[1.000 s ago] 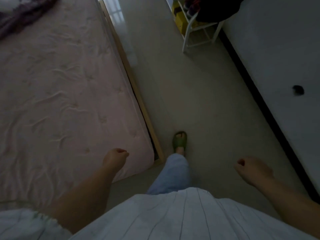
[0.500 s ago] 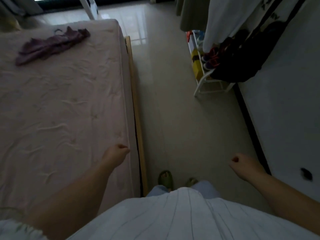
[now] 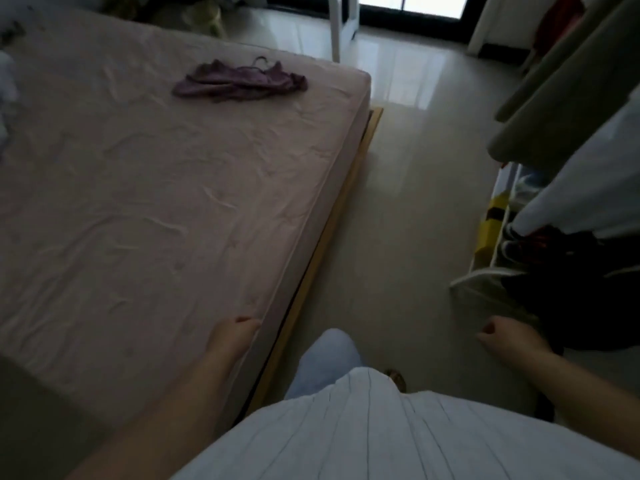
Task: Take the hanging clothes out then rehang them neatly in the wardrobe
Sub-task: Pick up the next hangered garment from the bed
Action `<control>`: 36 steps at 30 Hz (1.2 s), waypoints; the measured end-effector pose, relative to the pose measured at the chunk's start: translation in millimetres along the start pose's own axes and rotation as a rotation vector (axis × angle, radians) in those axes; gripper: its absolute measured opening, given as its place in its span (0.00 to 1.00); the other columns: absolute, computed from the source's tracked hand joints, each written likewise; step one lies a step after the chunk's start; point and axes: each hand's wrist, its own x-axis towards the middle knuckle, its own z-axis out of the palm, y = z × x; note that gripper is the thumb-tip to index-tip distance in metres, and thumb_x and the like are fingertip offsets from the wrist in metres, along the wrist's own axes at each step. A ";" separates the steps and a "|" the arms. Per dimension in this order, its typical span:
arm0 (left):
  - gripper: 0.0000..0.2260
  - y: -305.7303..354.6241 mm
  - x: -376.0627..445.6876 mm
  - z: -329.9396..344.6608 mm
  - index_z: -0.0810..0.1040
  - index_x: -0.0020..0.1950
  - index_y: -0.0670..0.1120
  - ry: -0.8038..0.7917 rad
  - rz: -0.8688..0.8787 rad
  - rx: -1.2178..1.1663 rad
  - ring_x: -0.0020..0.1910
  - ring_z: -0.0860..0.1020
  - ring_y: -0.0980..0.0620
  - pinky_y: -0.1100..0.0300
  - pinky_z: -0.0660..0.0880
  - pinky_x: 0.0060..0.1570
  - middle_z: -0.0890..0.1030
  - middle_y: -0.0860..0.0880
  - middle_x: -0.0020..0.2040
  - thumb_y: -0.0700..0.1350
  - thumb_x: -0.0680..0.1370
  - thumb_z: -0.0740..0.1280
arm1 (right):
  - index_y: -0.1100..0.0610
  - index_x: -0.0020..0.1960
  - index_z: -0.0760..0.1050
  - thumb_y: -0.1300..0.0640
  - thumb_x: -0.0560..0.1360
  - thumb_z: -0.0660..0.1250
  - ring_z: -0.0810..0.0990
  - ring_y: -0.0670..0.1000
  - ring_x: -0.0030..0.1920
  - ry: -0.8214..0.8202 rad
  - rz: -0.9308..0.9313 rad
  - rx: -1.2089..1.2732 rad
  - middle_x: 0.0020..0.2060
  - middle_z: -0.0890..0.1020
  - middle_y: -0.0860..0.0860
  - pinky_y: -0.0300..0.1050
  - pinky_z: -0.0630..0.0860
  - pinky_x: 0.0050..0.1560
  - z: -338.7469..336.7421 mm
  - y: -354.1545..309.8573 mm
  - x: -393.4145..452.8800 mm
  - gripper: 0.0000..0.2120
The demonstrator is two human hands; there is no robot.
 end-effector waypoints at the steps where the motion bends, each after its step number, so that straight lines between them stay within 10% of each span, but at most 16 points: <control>1: 0.08 9.3 5.0 0.7 0.79 0.52 0.42 0.023 -0.001 -0.009 0.51 0.77 0.44 0.54 0.73 0.53 0.79 0.43 0.47 0.43 0.77 0.64 | 0.53 0.42 0.74 0.51 0.76 0.63 0.76 0.51 0.42 0.003 -0.029 -0.016 0.42 0.78 0.52 0.44 0.74 0.42 -12.0 -12.4 13.0 0.06; 15: 0.08 188.8 136.2 -32.3 0.80 0.52 0.42 -0.020 -0.089 0.121 0.47 0.74 0.47 0.57 0.70 0.46 0.79 0.40 0.57 0.43 0.77 0.63 | 0.52 0.30 0.69 0.53 0.75 0.62 0.72 0.51 0.33 -0.033 -0.118 -0.067 0.29 0.73 0.51 0.41 0.65 0.32 -165.7 -168.4 177.6 0.15; 22: 0.09 331.7 206.1 -31.3 0.79 0.52 0.41 0.023 0.031 0.023 0.48 0.77 0.45 0.58 0.71 0.47 0.79 0.42 0.49 0.43 0.76 0.65 | 0.60 0.49 0.76 0.55 0.76 0.62 0.74 0.53 0.41 0.006 -0.216 -0.064 0.43 0.78 0.56 0.42 0.68 0.39 -250.9 -243.2 257.1 0.08; 30: 0.09 400.1 230.2 1.3 0.77 0.36 0.46 0.074 -0.223 -0.112 0.43 0.76 0.48 0.59 0.68 0.42 0.80 0.44 0.44 0.45 0.76 0.64 | 0.60 0.55 0.75 0.54 0.77 0.61 0.73 0.52 0.42 -0.025 -0.405 -0.331 0.44 0.77 0.55 0.41 0.71 0.40 -365.8 -333.5 381.8 0.12; 36: 0.10 440.2 260.3 1.2 0.79 0.54 0.45 0.105 -0.312 -0.229 0.53 0.78 0.46 0.58 0.71 0.51 0.81 0.44 0.53 0.48 0.77 0.64 | 0.57 0.50 0.75 0.54 0.77 0.61 0.75 0.53 0.43 -0.034 -0.474 -0.441 0.44 0.78 0.54 0.40 0.68 0.40 -415.2 -424.3 438.7 0.08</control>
